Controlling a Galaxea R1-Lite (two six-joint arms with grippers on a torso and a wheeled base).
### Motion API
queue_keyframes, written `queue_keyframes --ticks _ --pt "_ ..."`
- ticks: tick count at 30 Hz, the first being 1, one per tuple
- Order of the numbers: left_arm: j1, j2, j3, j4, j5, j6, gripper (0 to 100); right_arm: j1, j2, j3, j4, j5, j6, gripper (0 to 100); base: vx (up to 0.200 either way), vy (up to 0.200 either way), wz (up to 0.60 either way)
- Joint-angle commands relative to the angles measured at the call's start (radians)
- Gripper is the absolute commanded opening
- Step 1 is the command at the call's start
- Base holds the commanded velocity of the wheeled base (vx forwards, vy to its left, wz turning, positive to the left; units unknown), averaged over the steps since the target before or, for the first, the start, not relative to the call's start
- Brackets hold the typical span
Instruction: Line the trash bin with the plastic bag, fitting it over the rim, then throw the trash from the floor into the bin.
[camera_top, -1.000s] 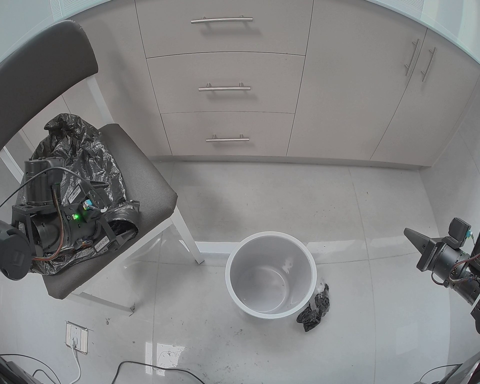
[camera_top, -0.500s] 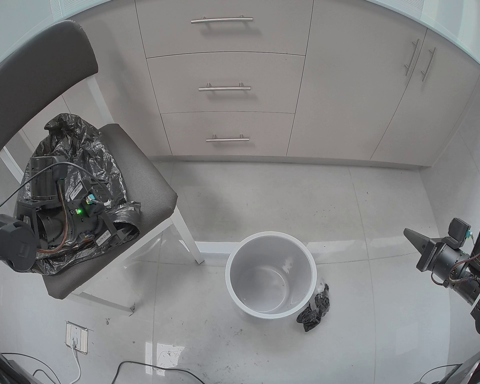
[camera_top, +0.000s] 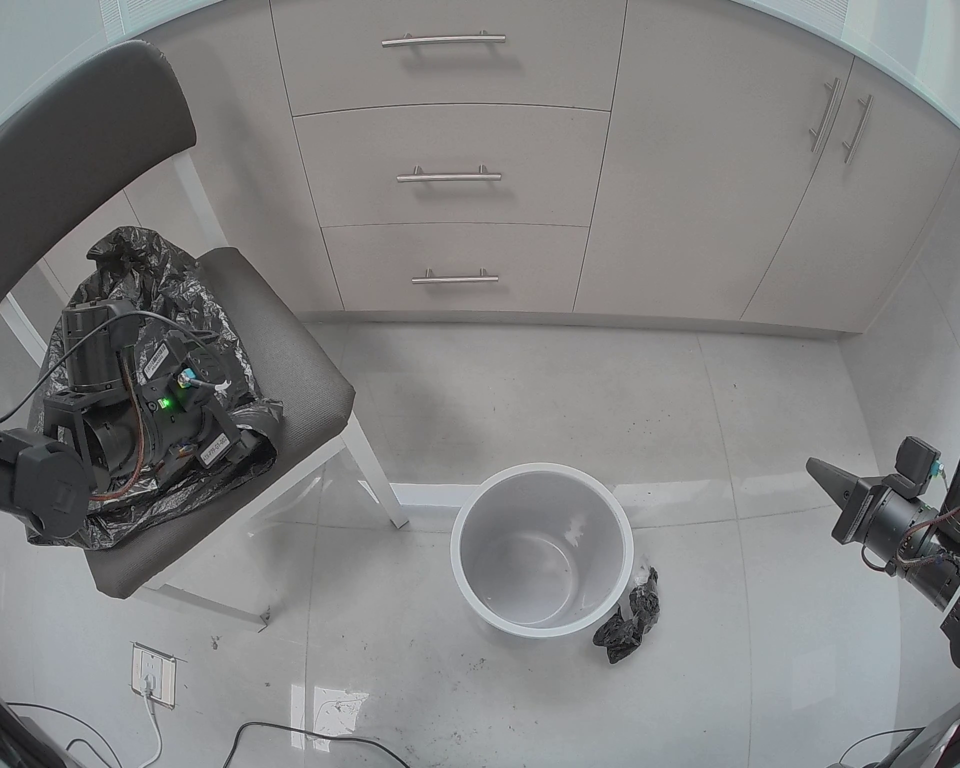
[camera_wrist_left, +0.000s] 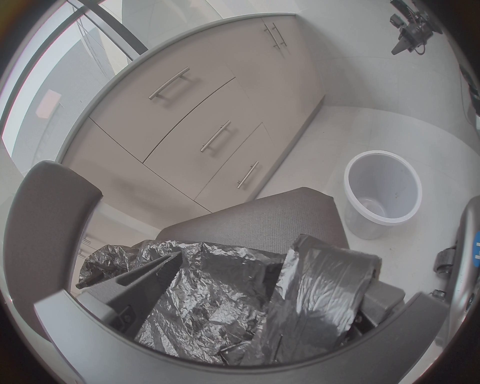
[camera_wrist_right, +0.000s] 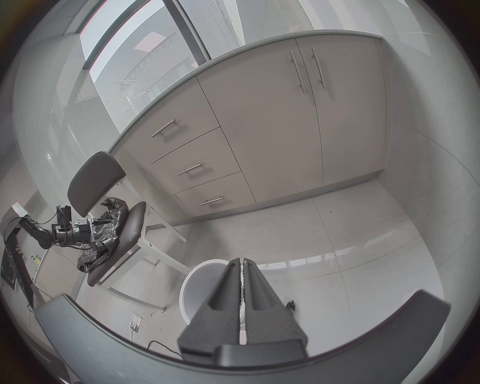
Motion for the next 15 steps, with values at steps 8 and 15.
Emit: queue_keyframes --ticks 8,15 --pt "-0.006 0.036 0.006 -0.042 0.008 -0.007 0 0.003 0.004 0.002 0.000 0.000 0.001 0 0.000 0.000 0.00" --pt "-0.037 -0.022 -0.003 -0.047 -0.005 -0.191 0 0.004 -0.001 0.017 0.001 0.000 -0.002 0 0.000 0.000 0.00"
